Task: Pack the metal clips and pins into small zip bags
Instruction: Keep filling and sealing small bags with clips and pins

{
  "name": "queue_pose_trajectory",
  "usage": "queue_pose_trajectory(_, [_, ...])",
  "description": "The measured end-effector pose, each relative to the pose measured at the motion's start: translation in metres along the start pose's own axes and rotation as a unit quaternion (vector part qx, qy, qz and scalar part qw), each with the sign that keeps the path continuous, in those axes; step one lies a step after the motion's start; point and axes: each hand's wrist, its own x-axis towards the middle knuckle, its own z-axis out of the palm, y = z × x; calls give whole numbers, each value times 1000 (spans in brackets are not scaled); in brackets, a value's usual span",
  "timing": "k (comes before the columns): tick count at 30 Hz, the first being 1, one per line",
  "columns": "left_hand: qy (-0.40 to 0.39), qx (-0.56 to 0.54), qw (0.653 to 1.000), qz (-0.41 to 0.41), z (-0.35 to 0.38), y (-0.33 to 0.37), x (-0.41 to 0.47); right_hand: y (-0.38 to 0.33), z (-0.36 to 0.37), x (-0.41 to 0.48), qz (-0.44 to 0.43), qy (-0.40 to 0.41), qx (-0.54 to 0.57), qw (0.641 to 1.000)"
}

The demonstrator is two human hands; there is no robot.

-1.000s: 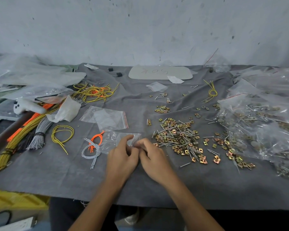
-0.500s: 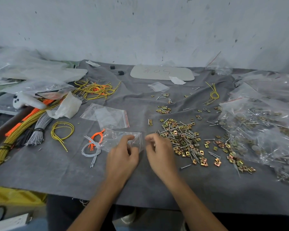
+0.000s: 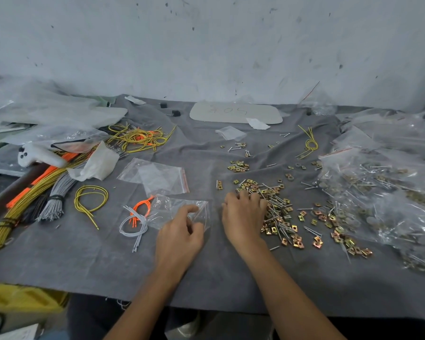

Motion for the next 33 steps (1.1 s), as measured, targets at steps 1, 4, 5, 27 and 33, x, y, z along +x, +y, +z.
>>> queue_pose_trajectory(1, [-1,0,1000,-4,0,0,0,0,0,1,-5,-5,-1,1000])
queue_pose_trajectory(4, [-3,1,1000,-10,0,0,0,-2,-7,-6,-19,11,46,999])
queue_pose_trajectory(5, [-3,-1,1000,-10,0,0,0,-3,-10,-12,-36,25,85,995])
queue_pose_trajectory(27, [-6,-21,999,-34,-3,2,1,0,-9,-59,-36,29,194,980])
queue_pose_trajectory(33, [-11,-16,999,-31,-2,4,1,-5,-11,-59,-82,41,199,976])
